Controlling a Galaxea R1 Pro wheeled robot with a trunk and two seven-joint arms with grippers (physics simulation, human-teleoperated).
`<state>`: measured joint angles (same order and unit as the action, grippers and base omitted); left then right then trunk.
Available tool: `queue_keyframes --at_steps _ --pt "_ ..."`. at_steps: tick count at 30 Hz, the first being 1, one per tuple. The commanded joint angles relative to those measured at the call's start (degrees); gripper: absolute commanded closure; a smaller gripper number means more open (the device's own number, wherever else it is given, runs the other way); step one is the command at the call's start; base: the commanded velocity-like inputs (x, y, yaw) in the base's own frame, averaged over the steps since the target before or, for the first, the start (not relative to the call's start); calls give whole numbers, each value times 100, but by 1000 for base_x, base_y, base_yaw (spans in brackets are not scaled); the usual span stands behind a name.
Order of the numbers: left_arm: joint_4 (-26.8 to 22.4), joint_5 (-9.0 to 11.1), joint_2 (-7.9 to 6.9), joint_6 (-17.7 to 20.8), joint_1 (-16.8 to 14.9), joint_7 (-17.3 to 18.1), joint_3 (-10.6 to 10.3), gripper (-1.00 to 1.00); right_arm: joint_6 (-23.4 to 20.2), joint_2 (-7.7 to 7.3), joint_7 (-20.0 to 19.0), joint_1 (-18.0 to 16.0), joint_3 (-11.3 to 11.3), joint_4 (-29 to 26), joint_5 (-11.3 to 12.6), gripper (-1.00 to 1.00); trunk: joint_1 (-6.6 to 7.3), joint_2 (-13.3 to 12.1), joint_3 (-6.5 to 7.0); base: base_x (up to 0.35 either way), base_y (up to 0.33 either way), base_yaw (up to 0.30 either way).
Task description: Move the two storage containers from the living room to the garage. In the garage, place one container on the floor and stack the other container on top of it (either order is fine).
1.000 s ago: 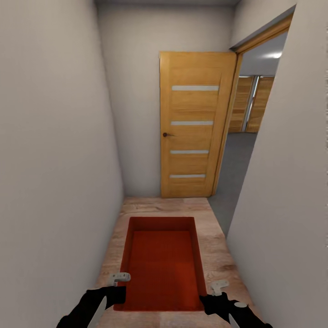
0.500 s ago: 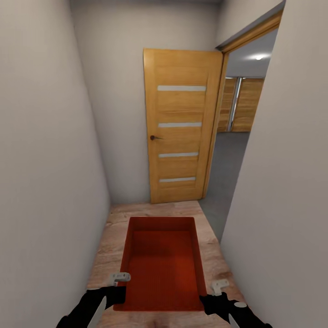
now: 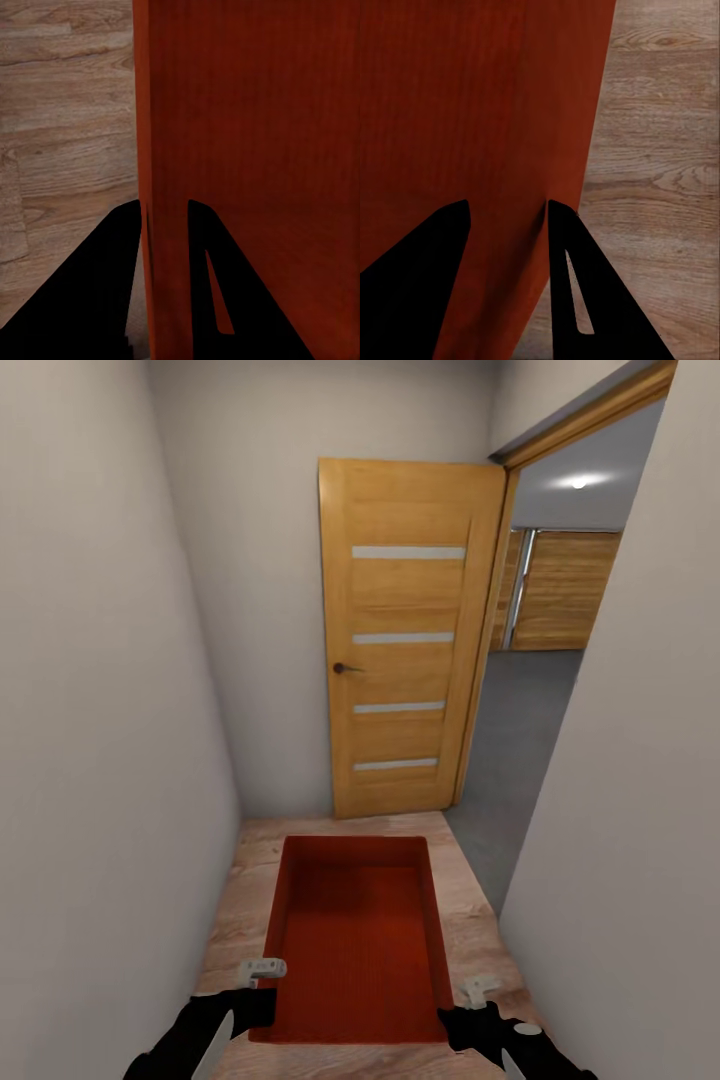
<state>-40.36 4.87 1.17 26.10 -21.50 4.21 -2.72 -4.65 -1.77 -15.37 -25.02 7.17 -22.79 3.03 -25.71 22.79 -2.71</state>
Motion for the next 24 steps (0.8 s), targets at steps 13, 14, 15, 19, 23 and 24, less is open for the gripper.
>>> queue_keyframes --at_steps 13,14,15,19,23,24 --pt "-16 -5 199 -167 -3 -31 -9 100 -35 116 -18 -3 -40 11 -73 100 -7 13 -14 326 16 -13" --pt "-16 -5 199 -167 -3 -30 -9 100 -35 116 -18 -3 -40 11 -73 100 -7 13 -14 326 101 -147" --pt "-16 -4 199 -167 -3 -30 -9 100 -35 116 -18 -3 -40 11 -72 100 -7 13 -14 325 121 -193" --pt "-16 -3 199 -166 -3 -28 -9 100 -36 116 -18 -3 -40 11 -72 100 -7 13 -14 321 151 -242" --pt "-16 -3 199 -166 -3 -26 -9 100 -36 116 -18 -3 -40 11 -74 100 -7 13 -14 316 175 -190" --pt "-16 -3 199 -166 -3 -26 -9 100 -36 116 -18 -3 -40 11 -74 100 -7 13 -14 314 179 -65"
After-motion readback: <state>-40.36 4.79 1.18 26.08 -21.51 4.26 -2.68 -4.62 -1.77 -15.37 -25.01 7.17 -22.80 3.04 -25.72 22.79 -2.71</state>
